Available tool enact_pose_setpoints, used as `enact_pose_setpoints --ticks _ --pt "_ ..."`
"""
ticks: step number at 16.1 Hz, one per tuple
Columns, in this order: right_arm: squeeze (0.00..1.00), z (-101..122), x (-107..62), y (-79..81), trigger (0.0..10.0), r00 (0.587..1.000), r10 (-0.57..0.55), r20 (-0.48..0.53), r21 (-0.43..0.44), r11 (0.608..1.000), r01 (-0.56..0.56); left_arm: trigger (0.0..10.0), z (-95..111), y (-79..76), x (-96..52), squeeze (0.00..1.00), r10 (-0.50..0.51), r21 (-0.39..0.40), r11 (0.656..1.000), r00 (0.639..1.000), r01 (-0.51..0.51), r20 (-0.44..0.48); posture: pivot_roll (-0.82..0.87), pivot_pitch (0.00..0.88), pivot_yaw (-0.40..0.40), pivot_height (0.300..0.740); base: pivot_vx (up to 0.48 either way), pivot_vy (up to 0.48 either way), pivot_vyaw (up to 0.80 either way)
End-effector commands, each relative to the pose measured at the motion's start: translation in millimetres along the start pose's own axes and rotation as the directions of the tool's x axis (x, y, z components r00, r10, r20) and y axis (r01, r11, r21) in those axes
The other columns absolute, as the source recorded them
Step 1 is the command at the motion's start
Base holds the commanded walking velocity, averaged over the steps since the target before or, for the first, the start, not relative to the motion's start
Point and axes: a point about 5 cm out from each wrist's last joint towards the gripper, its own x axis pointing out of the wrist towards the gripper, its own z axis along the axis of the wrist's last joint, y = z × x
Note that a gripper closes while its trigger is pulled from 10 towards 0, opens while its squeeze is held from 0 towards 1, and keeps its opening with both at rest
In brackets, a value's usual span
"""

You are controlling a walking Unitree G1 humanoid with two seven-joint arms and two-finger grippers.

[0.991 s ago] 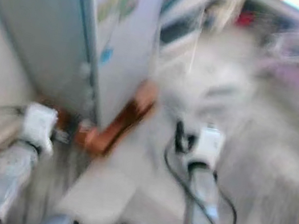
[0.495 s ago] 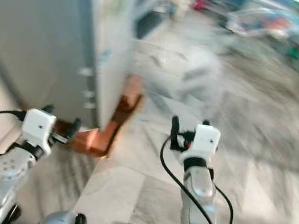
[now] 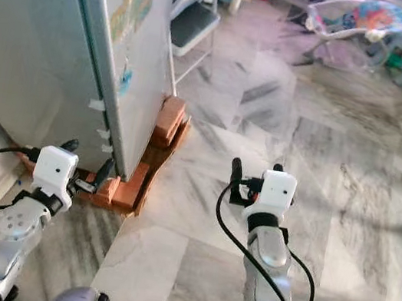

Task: Restocking fridge

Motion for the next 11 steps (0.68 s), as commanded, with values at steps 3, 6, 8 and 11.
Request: enact_pose_setpoints --ticks 3,6,8,11 --pt "0.00 0.3 -1.5 -7.2 10.0 1.000 -0.010 -0.004 -0.008 1.000 0.010 10.0 1.9 -5.3 0.0 0.00 -0.018 -0.001 1.000 1.000 0.018 0.010 0.11 0.137 -0.085 0.740 0.301 0.000 0.00" --pt "0.00 0.7 -0.7 -7.3 10.0 1.000 -0.002 -0.003 -0.012 1.000 0.002 10.0 1.5 -6.2 0.0 0.00 -0.020 -0.001 1.000 1.000 0.020 0.009 0.11 0.137 -0.092 0.740 0.306 0.000 0.00" --pt "0.00 0.1 -0.4 -7.4 10.0 1.000 -0.001 -0.011 -0.010 1.000 0.001 10.0 0.9 -6.7 -0.2 0.00 -0.018 -0.003 1.000 1.000 0.018 0.007 0.11 0.136 -0.094 0.740 0.000 0.000 0.00" --pt "0.00 -0.7 0.4 -6.8 10.0 1.000 0.010 -0.021 -0.017 1.000 -0.010 10.0 0.6 -3.6 2.8 0.00 -0.005 0.001 1.000 1.000 0.005 0.009 0.11 0.135 -0.105 0.740 0.000 0.000 -0.80"
